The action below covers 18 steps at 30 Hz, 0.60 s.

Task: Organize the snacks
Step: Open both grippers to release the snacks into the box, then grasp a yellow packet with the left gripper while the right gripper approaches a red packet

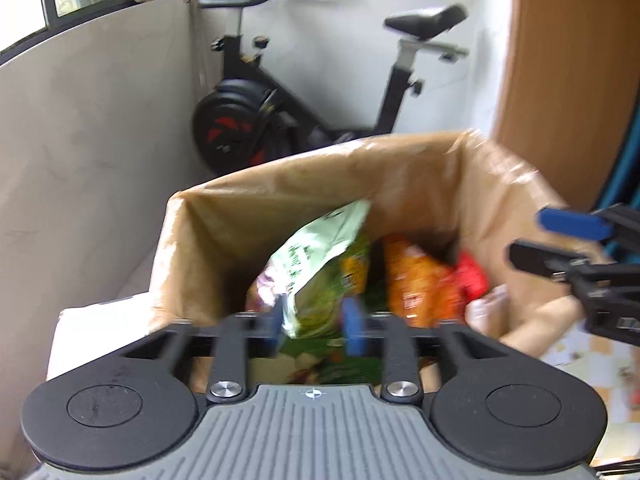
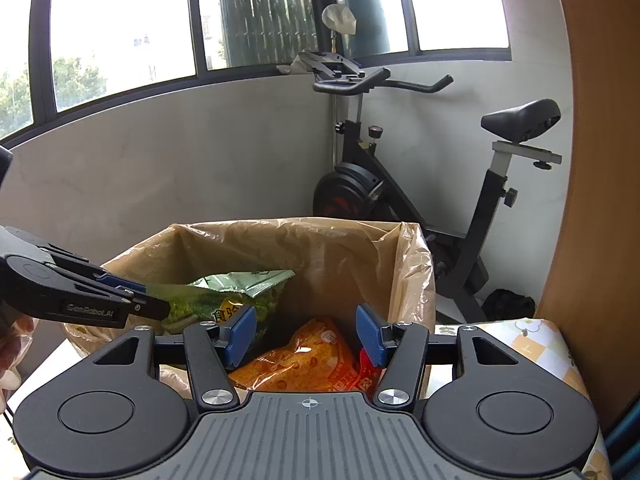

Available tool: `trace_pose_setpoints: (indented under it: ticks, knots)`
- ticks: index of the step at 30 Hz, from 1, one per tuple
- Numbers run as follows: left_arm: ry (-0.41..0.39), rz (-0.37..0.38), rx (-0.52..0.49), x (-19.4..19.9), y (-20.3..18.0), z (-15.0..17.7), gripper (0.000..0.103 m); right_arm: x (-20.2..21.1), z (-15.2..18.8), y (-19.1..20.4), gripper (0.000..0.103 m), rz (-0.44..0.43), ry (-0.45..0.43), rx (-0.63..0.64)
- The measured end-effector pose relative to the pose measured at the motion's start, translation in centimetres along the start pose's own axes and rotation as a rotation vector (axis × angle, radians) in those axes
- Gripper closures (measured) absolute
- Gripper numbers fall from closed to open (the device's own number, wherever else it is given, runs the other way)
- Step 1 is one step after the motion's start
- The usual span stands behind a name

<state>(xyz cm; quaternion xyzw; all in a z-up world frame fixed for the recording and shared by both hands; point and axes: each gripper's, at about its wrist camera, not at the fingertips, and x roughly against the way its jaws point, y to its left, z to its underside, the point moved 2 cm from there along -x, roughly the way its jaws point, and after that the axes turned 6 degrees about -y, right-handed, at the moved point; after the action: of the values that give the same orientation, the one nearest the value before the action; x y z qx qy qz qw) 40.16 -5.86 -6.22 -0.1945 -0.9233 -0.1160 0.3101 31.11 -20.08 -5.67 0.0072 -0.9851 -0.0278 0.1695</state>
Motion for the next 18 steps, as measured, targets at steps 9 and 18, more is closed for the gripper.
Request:
trace_pose_setpoints:
  ticks: [9,18]
  knots:
    - [-0.228,-0.095,0.039,8.1,0.7,0.5,0.037,3.5,0.4,-0.9,0.051,-0.001,-0.050,-0.024]
    - [-0.375,-0.127,0.112,14.0,0.6,8.0,0.017,8.5,3.2,-1.4,0.051,-0.026,-0.148,-0.028]
